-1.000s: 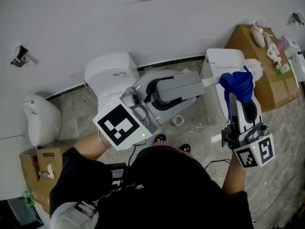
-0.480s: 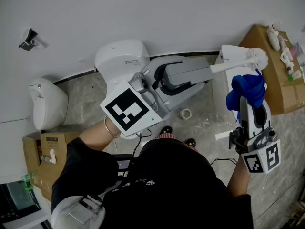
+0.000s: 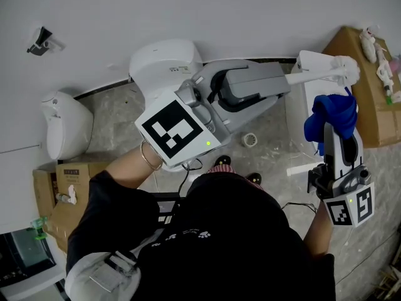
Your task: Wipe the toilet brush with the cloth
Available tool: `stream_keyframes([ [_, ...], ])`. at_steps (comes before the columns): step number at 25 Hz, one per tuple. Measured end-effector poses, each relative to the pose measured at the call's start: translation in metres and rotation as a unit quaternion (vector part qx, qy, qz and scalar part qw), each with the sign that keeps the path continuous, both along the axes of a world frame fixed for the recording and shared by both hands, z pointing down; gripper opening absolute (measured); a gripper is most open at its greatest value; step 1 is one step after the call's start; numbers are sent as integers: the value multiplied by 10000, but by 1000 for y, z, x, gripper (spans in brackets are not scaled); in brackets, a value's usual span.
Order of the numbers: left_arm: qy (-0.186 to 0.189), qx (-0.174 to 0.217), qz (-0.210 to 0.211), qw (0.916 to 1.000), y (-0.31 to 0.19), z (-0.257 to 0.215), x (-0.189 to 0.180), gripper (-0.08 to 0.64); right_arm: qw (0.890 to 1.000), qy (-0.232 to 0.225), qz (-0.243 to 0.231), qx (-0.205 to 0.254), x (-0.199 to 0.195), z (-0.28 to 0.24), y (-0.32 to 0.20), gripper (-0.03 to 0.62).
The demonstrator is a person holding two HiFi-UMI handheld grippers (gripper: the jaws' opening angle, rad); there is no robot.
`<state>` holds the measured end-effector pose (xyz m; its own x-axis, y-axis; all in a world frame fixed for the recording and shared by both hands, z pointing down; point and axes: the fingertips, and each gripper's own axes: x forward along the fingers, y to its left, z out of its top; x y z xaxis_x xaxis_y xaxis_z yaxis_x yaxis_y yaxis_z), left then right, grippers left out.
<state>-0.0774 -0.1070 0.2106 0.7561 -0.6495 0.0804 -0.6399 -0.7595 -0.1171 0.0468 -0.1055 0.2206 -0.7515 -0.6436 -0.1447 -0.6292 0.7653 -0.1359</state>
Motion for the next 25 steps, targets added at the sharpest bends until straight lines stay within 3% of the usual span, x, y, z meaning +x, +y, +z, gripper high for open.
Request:
stream_keyframes([
  [25,75,-146,137,9998,2,-1,2,172,9997,186,81,-141,-10,-2,-1,74],
])
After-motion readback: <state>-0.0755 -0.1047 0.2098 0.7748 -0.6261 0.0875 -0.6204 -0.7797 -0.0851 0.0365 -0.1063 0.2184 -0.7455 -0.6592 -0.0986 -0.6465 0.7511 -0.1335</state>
